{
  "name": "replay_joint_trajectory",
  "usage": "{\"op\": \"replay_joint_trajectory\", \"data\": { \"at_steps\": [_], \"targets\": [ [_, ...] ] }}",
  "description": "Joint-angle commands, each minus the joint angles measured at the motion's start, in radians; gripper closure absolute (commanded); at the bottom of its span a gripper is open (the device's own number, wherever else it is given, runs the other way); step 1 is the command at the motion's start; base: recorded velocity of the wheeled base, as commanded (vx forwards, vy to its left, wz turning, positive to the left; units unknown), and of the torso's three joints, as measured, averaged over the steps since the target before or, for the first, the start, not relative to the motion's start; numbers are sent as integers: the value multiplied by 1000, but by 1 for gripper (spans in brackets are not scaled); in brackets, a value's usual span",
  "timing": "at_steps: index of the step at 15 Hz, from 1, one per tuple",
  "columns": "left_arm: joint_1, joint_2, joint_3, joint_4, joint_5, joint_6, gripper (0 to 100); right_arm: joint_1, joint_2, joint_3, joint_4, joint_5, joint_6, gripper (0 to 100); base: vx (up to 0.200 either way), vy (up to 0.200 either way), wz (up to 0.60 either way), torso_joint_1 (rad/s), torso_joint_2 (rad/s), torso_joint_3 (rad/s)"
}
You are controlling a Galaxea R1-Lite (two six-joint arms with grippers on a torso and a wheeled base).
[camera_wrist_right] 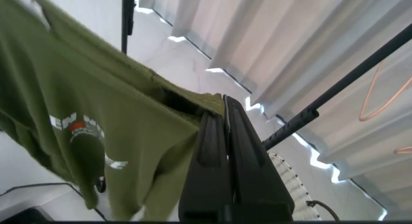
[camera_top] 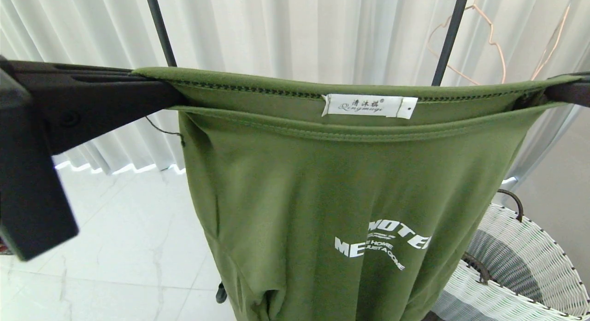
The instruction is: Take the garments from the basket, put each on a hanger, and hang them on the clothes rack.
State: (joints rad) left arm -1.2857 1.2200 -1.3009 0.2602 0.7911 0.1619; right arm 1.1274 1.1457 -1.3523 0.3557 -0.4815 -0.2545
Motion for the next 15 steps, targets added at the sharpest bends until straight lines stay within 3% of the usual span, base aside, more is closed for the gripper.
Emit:
{"op": "replay_joint_trajectory", "data": {
  "at_steps": [1,9,10,15],
  "targets": [
    [13,1,2,-1,0,1,100,0,-4,1,0,0,0,100,0,0,0,0,0,0],
    [13,7,-5,-19,0,21,100,2,-14,9,5,0,0,100,0,0,0,0,0,0],
    [11,10,-5,-24,0,22,100,2,-14,9,5,0,0,0,0,0,0,0,0,0],
    [16,10,2,-27,0,24,100,2,-60,44,3,-2,-2,0,0,0,0,0,0,0]
  ]
}}
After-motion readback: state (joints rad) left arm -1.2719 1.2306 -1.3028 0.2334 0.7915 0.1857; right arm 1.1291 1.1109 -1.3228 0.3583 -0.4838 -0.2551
